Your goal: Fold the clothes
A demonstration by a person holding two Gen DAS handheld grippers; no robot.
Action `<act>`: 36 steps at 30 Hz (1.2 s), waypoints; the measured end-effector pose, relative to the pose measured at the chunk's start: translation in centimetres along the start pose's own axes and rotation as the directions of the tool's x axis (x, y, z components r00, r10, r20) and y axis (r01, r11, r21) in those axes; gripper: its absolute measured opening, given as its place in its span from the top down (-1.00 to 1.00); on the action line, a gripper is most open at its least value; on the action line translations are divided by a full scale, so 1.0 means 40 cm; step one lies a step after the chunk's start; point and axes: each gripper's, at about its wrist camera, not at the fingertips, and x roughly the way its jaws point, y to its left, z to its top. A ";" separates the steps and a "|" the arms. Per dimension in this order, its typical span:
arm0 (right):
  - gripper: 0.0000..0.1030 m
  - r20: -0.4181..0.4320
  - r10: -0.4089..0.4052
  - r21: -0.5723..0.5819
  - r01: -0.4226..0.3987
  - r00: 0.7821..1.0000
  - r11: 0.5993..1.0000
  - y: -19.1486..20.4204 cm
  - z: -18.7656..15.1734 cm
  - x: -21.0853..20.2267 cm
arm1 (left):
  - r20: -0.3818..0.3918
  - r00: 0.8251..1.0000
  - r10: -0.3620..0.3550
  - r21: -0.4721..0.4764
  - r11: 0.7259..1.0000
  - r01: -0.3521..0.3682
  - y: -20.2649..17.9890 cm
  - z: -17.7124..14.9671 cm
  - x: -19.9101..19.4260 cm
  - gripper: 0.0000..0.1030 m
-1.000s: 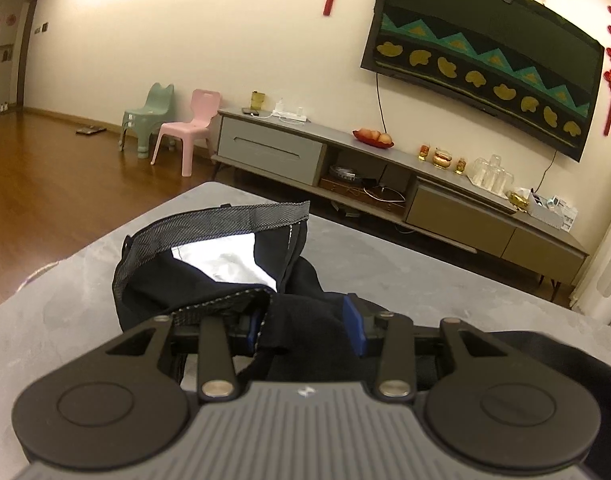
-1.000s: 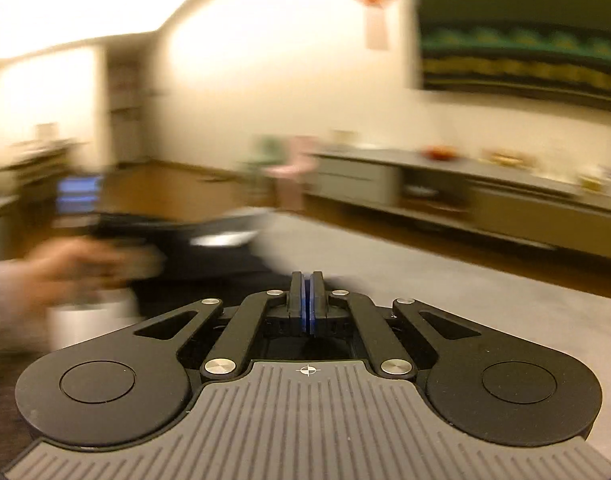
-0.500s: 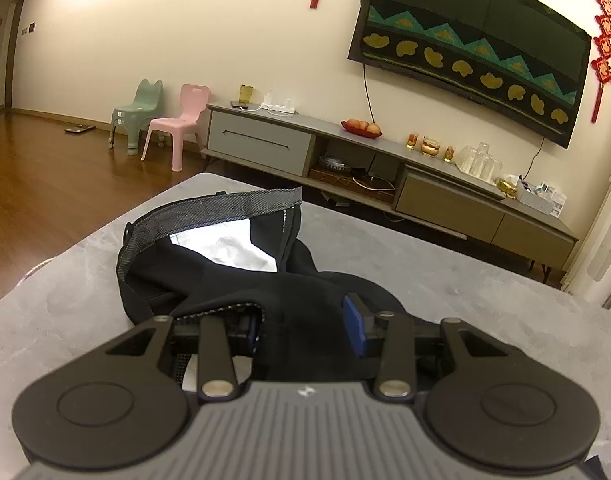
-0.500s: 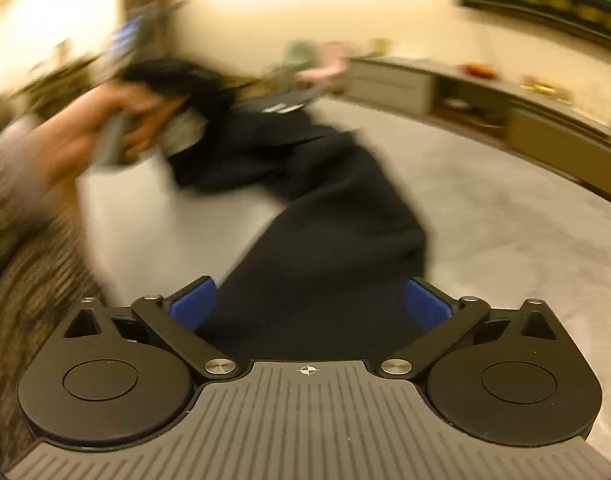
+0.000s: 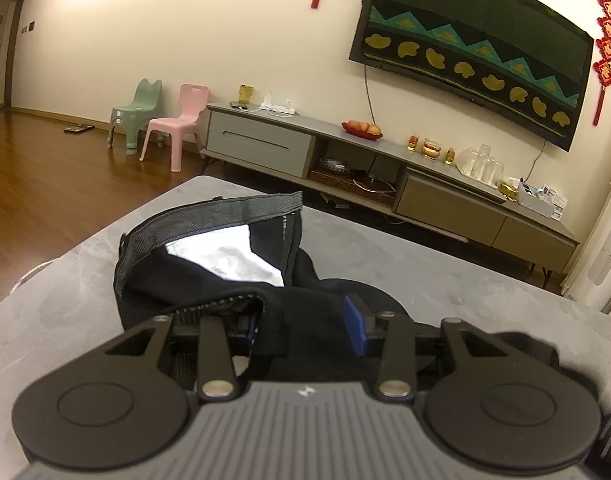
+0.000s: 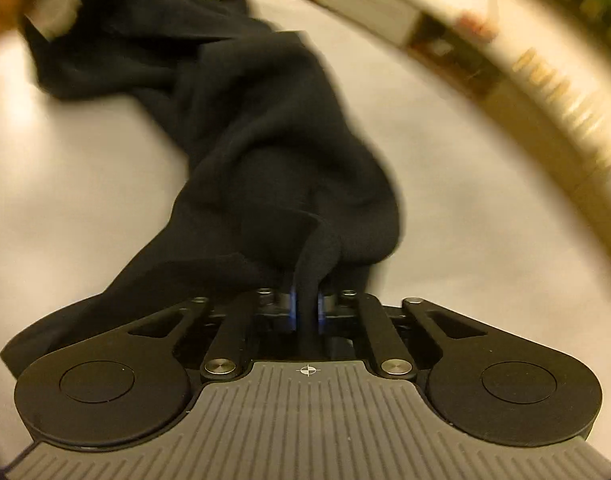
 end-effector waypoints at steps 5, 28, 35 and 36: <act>0.95 0.163 -0.403 -0.197 0.430 0.900 0.881 -0.049 -0.007 -0.134 | -0.016 1.000 -0.006 0.045 0.999 0.006 -0.030 -0.012 0.017 0.22; -0.70 0.017 -0.133 0.492 0.107 0.991 0.864 -0.304 -0.309 -0.050 | 0.058 0.992 0.112 -0.053 0.993 -0.109 -0.012 -0.013 -0.015 0.06; -0.77 -0.039 -0.059 0.428 0.070 0.997 0.901 -0.391 -0.249 0.214 | -0.021 0.998 0.068 -0.149 0.986 -0.070 0.055 -0.001 0.025 0.05; -0.76 -0.045 -0.039 0.434 0.054 0.998 0.899 -0.400 -0.244 0.230 | -0.020 0.998 0.066 -0.136 0.988 -0.068 0.046 -0.001 0.027 0.05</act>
